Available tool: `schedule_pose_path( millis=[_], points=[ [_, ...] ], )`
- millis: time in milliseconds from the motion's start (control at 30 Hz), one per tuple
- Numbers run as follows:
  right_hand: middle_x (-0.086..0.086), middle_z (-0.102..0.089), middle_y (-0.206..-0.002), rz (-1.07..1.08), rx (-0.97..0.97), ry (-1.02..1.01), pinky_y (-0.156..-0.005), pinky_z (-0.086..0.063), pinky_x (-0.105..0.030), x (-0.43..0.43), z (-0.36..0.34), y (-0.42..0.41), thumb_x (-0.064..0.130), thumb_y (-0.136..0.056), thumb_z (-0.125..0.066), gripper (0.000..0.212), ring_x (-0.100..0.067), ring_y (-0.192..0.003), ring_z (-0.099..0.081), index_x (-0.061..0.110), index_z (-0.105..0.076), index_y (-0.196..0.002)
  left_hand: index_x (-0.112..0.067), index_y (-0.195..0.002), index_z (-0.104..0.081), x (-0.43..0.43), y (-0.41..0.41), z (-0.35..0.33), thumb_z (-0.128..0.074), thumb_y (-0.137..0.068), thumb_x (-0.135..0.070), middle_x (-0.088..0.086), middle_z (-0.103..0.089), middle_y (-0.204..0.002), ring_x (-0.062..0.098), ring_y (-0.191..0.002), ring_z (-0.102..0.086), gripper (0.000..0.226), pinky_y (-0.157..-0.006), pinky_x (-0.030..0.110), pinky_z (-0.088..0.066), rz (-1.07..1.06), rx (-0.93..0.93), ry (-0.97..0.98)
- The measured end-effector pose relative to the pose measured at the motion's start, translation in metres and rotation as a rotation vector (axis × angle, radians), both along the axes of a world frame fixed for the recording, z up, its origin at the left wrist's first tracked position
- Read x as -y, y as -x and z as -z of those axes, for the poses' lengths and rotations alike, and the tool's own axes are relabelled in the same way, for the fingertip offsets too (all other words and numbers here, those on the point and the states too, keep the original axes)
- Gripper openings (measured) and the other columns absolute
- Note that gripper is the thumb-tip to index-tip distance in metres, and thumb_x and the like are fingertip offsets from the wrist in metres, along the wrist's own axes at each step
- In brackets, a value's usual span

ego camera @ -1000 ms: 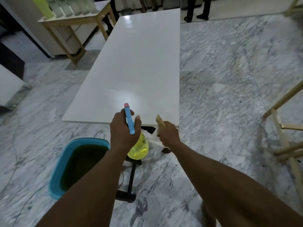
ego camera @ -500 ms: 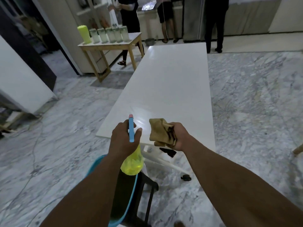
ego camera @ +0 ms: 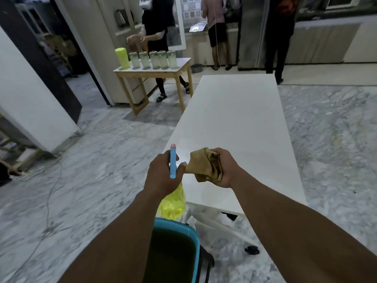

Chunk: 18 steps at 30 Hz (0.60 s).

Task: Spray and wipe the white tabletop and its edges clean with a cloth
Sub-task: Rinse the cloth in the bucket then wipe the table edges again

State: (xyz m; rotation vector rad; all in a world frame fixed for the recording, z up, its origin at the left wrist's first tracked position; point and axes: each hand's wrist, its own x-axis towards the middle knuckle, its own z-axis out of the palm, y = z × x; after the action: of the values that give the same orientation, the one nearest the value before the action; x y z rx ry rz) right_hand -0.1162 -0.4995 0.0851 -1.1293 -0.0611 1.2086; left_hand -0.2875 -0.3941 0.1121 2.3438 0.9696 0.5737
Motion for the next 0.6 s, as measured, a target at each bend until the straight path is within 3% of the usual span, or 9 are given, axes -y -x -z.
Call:
schedule_pose_path(
  millis=[200, 433, 600],
  points=[
    [-0.009, -0.059, -0.071, 0.109, 0.013, -0.041, -0.047, -0.045, -0.024, -0.030, 0.002, 0.050, 0.029, -0.095, -0.043, 0.033, -0.023, -0.056, -0.059, 0.009, -0.063, -0.078, -0.013, -0.116, -0.066, -0.056, 0.046, 0.001, -0.074, -0.097, -0.037, 0.009, -0.069, -0.105, 0.019, -0.085, -0.060, 0.032, -0.079, 0.029, -0.042, 0.124, 0.002, -0.017],
    [-0.013, -0.066, -0.094, 0.228, -0.059, -0.094, -0.059, -0.051, -0.029, -0.070, 0.009, 0.129, 0.047, -0.093, -0.049, 0.045, -0.028, -0.073, -0.066, 0.008, -0.065, -0.110, -0.012, -0.119, -0.066, -0.124, 0.103, -0.007, -0.072, -0.098, -0.037, 0.011, -0.068, -0.108, 0.022, -0.091, -0.060, 0.033, -0.082, 0.029, -0.042, 0.243, -0.031, -0.002],
    [-0.010, -0.066, -0.080, 0.281, -0.087, -0.118, -0.056, -0.049, -0.027, -0.085, 0.001, 0.149, 0.049, -0.095, -0.048, 0.044, -0.026, -0.063, -0.065, 0.009, -0.065, -0.098, -0.013, -0.120, -0.067, -0.154, 0.115, -0.014, -0.072, -0.097, -0.039, 0.011, -0.068, -0.107, 0.024, -0.092, -0.062, 0.035, -0.082, 0.030, -0.043, 0.305, -0.046, -0.008]
  ],
)
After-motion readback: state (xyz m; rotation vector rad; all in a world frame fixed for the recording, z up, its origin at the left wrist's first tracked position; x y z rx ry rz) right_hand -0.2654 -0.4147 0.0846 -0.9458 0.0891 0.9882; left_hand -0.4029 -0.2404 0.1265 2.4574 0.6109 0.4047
